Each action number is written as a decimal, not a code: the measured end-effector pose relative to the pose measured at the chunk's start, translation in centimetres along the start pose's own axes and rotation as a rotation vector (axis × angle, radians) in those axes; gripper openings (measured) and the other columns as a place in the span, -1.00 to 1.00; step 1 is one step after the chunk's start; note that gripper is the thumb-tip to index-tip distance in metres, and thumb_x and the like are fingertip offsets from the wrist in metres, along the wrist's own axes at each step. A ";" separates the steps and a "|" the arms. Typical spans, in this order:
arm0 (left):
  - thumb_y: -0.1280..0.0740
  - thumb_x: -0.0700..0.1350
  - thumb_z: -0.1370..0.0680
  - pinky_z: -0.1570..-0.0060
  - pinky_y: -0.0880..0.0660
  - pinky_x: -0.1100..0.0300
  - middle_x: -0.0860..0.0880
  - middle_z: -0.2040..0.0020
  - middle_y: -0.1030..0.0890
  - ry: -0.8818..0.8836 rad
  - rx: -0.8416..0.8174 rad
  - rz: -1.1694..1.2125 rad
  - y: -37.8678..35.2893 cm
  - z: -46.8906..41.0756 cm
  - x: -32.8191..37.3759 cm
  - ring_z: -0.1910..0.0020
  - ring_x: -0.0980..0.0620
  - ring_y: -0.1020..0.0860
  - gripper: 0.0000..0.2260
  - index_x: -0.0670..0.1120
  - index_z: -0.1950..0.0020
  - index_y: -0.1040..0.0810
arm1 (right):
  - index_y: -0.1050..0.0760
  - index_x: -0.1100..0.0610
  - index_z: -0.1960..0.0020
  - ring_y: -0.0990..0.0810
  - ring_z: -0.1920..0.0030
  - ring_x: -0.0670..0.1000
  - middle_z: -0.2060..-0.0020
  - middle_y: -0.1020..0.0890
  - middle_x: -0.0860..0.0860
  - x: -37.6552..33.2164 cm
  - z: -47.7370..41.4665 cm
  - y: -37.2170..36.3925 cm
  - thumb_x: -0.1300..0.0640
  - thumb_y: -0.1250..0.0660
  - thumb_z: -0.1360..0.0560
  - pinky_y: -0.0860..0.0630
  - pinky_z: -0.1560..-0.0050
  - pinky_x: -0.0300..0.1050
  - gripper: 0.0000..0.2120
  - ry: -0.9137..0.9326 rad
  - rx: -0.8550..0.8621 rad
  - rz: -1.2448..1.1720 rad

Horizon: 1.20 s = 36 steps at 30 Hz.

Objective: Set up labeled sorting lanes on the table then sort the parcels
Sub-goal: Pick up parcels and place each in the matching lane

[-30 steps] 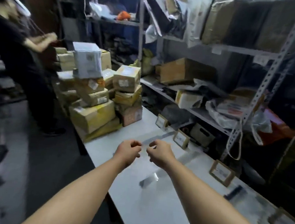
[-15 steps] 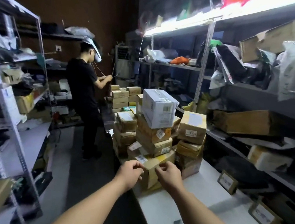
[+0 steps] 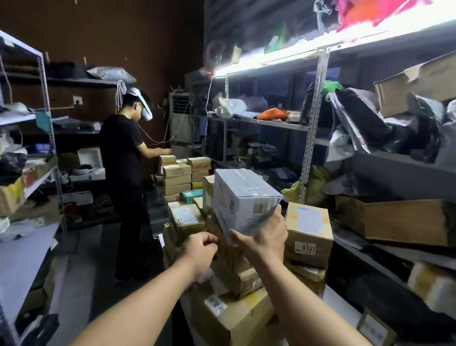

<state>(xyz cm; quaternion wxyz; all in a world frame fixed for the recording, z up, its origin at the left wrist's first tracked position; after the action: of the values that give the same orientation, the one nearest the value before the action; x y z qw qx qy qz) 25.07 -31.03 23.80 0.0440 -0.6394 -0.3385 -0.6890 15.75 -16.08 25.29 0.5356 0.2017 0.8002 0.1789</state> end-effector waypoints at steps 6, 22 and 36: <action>-0.29 -0.11 -0.57 -0.17 -0.56 -0.10 -0.04 -0.01 -0.69 0.010 -0.013 0.088 -0.4 -3.6 0.0 -0.06 -0.10 -0.62 -0.87 0.06 0.08 -0.60 | 0.30 -0.05 -0.62 -0.19 -0.53 0.17 -0.49 -0.18 0.09 0.2 -1.9 -2.0 -0.27 -0.64 -0.19 -0.25 -0.52 0.30 0.39 -0.016 0.050 -0.110; -0.33 -0.07 -0.46 0.08 -0.61 -0.12 -0.04 0.20 -0.68 -0.249 -0.179 0.185 0.0 -9.3 2.3 0.10 -0.23 -0.64 -0.87 0.06 0.23 -0.66 | -0.06 0.02 -0.60 -0.40 -0.36 0.04 -0.31 -0.40 0.03 -2.0 1.4 -1.5 -0.15 -0.69 -0.14 -0.50 -0.36 0.09 0.22 -0.038 0.358 -0.191; -0.28 -0.18 -0.60 0.01 -0.57 0.02 -0.25 -0.04 -0.66 -0.348 -0.668 0.309 -10.4 1.1 11.8 0.16 -0.12 -0.59 -0.91 -0.12 0.01 -0.57 | -0.26 -0.20 -0.40 -0.57 -0.13 -0.30 -0.11 -0.54 -0.39 -0.3 11.1 13.3 0.17 -0.68 -0.30 -0.62 -0.05 -0.25 -0.13 -0.018 0.764 -0.091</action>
<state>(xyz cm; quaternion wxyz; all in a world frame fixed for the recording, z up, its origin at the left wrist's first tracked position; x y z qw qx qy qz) 18.81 -18.12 30.20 -0.1210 -0.7690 0.0014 -0.6276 27.93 -4.14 28.20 0.4362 0.3524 0.8127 -0.1581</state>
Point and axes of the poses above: each hand's wrist, its own z-axis away from the middle knuckle, its own y-axis out of the back of the hand, x = y × z, the point moved 2 cm from there along -z, towards the middle knuckle
